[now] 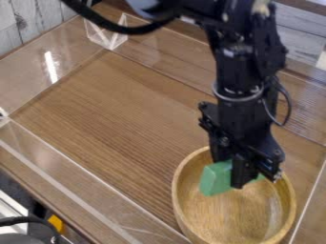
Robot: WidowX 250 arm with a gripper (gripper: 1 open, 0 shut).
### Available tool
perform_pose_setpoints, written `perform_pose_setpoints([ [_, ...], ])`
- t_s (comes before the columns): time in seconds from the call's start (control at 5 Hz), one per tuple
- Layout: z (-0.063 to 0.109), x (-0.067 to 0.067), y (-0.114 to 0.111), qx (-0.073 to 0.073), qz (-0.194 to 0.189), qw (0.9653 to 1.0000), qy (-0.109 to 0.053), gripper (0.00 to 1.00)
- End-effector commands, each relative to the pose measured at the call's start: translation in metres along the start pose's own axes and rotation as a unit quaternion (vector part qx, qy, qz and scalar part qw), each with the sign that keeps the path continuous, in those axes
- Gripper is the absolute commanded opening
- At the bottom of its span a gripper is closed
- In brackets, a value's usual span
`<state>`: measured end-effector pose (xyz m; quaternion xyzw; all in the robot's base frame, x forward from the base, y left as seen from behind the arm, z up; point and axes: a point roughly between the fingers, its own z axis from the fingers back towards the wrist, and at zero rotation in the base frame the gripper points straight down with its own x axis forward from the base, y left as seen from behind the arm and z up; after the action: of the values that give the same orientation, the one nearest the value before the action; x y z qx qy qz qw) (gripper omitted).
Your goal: Put the green block in the brown bowl
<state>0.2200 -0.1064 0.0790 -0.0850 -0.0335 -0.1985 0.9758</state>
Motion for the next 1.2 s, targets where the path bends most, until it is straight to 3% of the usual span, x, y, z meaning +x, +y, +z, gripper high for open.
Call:
perform_pose_setpoints([
  [0.0,-0.014,0.005,-0.012,-0.007,-0.029,0.9995,-0.006,0.0],
  [0.2,-0.028,0.004,-0.01,-0.011,-0.036,0.9993,0.002,0.0],
  [0.8,-0.038,-0.011,0.011,-0.027,-0.016,0.9995,0.01,0.0],
  [1.0,-0.04,-0.016,0.018,-0.031,-0.006,0.9994,0.014,1.0],
])
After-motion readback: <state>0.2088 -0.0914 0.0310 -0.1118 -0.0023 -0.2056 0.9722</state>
